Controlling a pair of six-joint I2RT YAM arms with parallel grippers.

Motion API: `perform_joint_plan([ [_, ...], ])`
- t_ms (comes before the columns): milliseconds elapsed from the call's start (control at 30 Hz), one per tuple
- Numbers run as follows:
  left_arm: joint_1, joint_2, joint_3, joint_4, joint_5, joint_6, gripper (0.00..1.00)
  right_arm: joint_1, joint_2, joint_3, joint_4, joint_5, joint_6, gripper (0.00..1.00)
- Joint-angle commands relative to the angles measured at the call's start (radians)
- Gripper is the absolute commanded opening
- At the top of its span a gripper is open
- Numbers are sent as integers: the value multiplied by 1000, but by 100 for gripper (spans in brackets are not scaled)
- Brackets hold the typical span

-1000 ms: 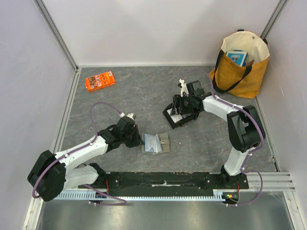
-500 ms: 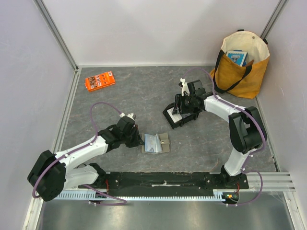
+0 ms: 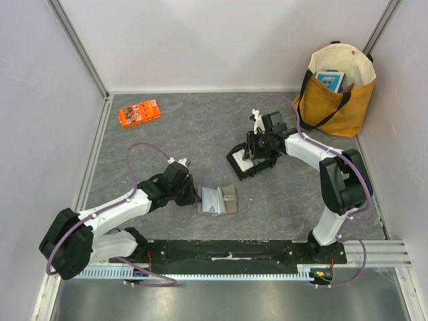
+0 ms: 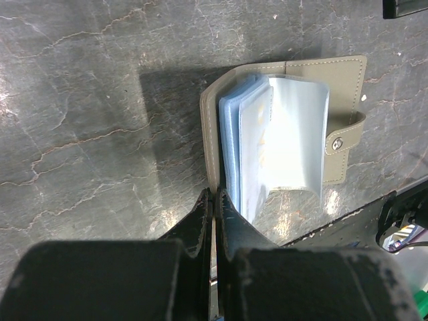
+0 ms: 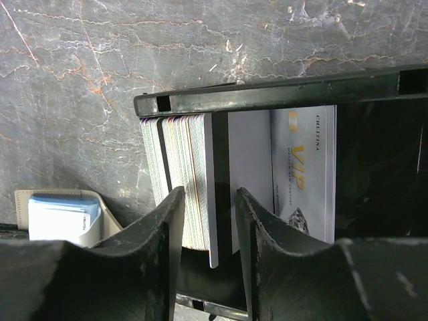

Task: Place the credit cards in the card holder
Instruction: Pick up the credit card from the storage box.

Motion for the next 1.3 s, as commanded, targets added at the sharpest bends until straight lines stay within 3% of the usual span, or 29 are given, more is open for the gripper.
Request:
perform_joint_plan([
  [0, -3, -1, 25, 30, 17, 40, 2, 3, -44, 29, -5, 0, 7, 42],
  [100, -3, -4, 25, 30, 17, 40, 2, 1, -51, 30, -5, 11, 10, 31],
  [267, -3, -1, 28, 30, 17, 42, 2, -10, -70, 27, -2, 32, 10, 24],
  [833, -5, -3, 23, 33, 15, 43, 2, -42, -27, 24, -9, 104, 14, 11],
  [867, -3, -3, 22, 32, 15, 42, 2, -43, -22, 19, -7, 98, 14, 15],
  [933, -3, 2, 25, 33, 15, 43, 2, -42, -21, 7, 10, 68, 24, 35],
  [1033, -5, 3, 25, 33, 17, 43, 2, -42, -33, -16, 63, 3, 53, 55],
  [1267, -3, 5, 23, 33, 15, 43, 2, -42, -12, -31, 106, -65, 85, 65],
])
